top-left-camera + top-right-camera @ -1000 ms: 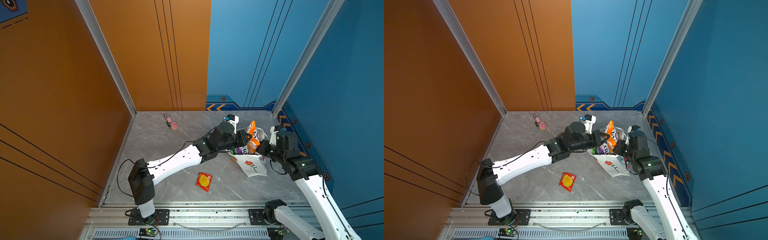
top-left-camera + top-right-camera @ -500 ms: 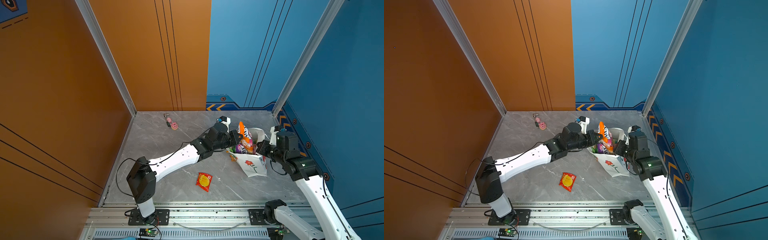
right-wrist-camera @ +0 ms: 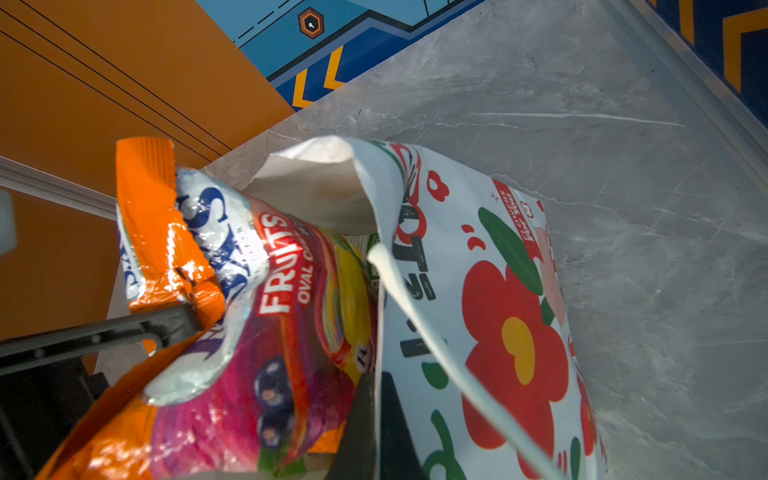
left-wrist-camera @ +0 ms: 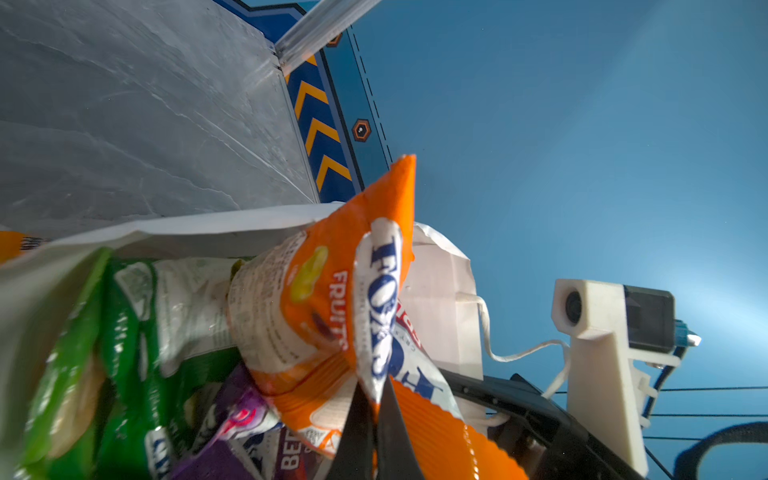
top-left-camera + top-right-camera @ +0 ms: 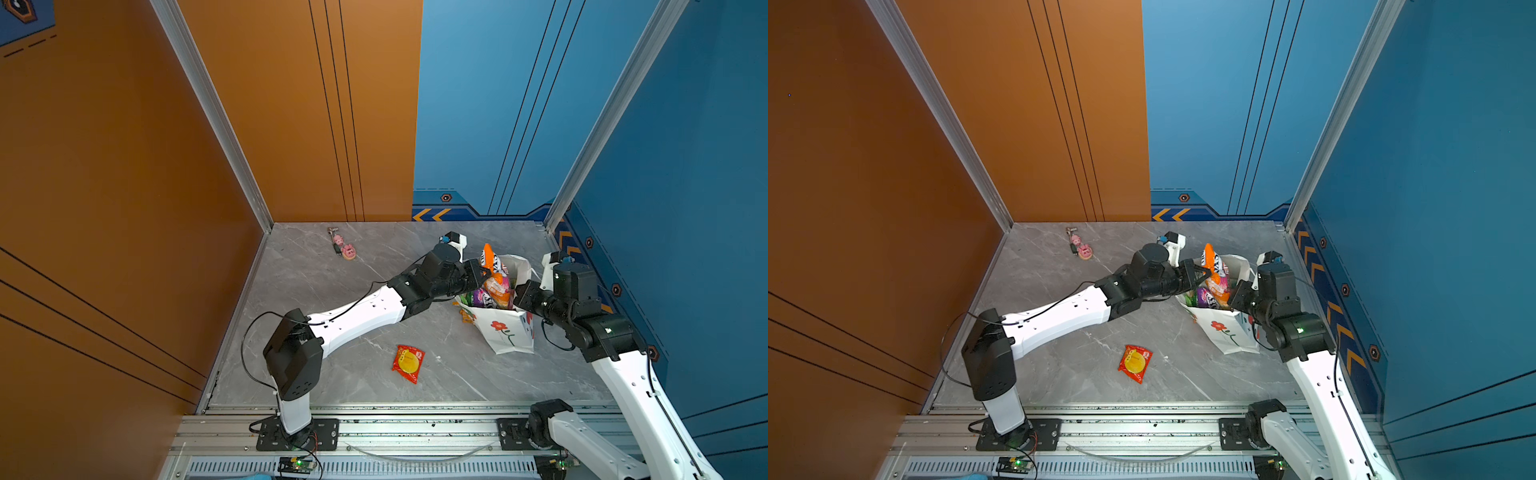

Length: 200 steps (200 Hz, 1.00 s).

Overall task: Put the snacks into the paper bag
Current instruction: 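Lower the orange FOXS bag into the paper bag and open the left gripper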

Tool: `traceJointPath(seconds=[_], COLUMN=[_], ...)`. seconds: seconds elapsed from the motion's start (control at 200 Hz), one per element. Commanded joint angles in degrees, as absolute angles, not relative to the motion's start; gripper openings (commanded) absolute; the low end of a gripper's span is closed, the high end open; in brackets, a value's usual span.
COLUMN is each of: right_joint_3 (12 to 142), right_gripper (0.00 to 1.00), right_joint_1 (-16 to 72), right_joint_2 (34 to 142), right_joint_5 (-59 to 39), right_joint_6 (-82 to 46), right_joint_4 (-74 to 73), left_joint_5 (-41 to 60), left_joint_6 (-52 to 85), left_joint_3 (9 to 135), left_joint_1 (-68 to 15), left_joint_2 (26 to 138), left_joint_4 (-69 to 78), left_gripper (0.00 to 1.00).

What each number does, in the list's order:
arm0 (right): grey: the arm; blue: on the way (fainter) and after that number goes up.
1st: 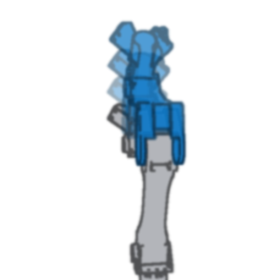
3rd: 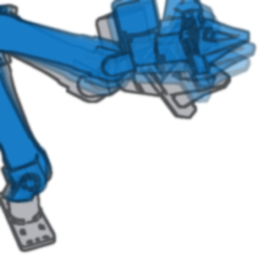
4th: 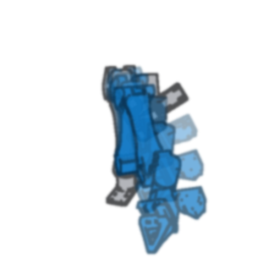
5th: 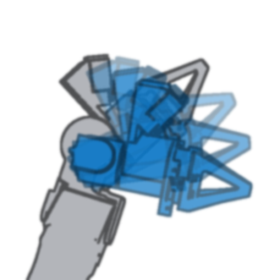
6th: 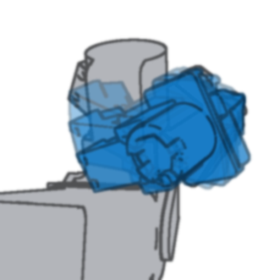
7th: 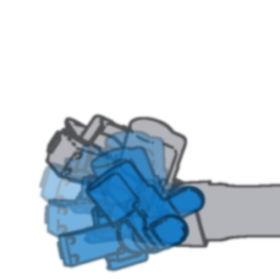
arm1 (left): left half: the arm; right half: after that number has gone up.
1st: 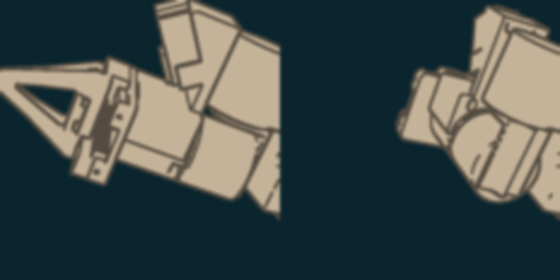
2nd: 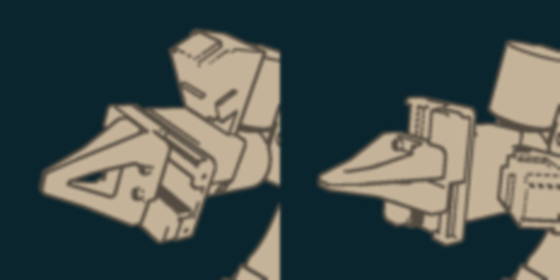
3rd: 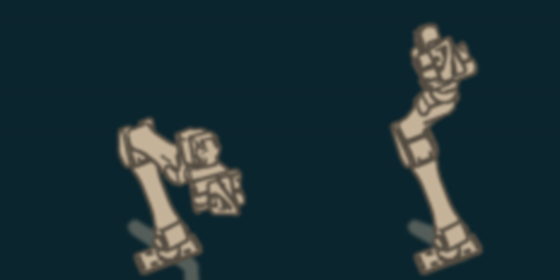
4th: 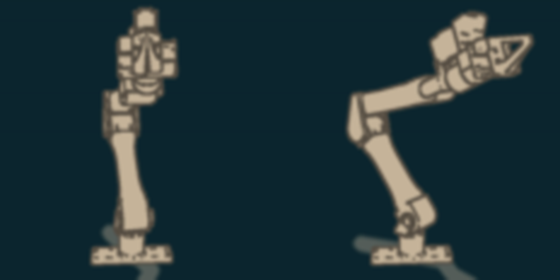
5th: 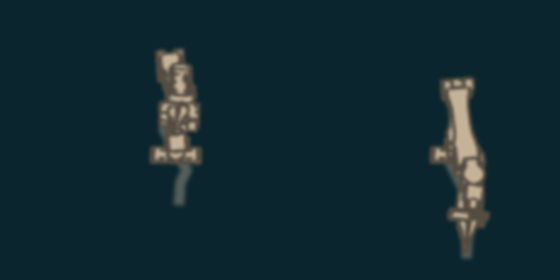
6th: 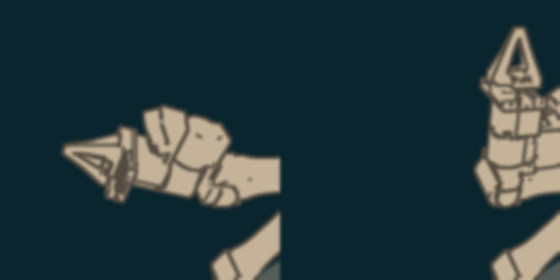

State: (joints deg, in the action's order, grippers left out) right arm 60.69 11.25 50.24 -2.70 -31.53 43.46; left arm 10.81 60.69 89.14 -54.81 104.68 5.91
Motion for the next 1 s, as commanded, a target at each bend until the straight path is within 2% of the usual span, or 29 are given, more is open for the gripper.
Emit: traceJointPath(seconds=[0.0, 0.125, 0.27, 0.626, 0.851, 0.996], right_joint_3=[66.2, 65.1, 59.8, 59.5, 59.8, 59.8], right_gripper=[0.0, 0.0, 0.0, 0.0, 0.0, 0.0], right_joint_1=[9.7, 0.4, -4.7, -4.5, -3.4, -2.8], right_joint_2=[47.7, 47.3, 44.4, 43.8, 43.3, 43.3], right_joint_5=[-1.4, -5.9, -8.3, -3.8, -3.2, -4.7], right_joint_6=[-29.7, -31.7, -35.5, -34.9, -33.8, -34.2], right_joint_4=[39.6, 43.6, 43.5, 45.1, 44.9, 43.5], left_joint_5=[15.2, 15.6, 18.0, 21.8, 19.4, 17.7], left_joint_6=[59.6, 58.5, 58.3, 55.3, 51.0, 49.6], left_joint_3=[93.3, 97.0, 101.5, 122.9, 139.7, 145.3], left_joint_1=[-56.8, -58.0, -59.0, -60.4, -59.8, -59.0], left_joint_2=[107.6, 109.2, 112.0, 122.9, 131.7, 135.2], left_joint_4=[5.2, 3.4, 1.1, -18.5, -35.2, -41.8], left_gripper=[0.0, 0.0, 0.0, 0.0, 0.0, 0.0])
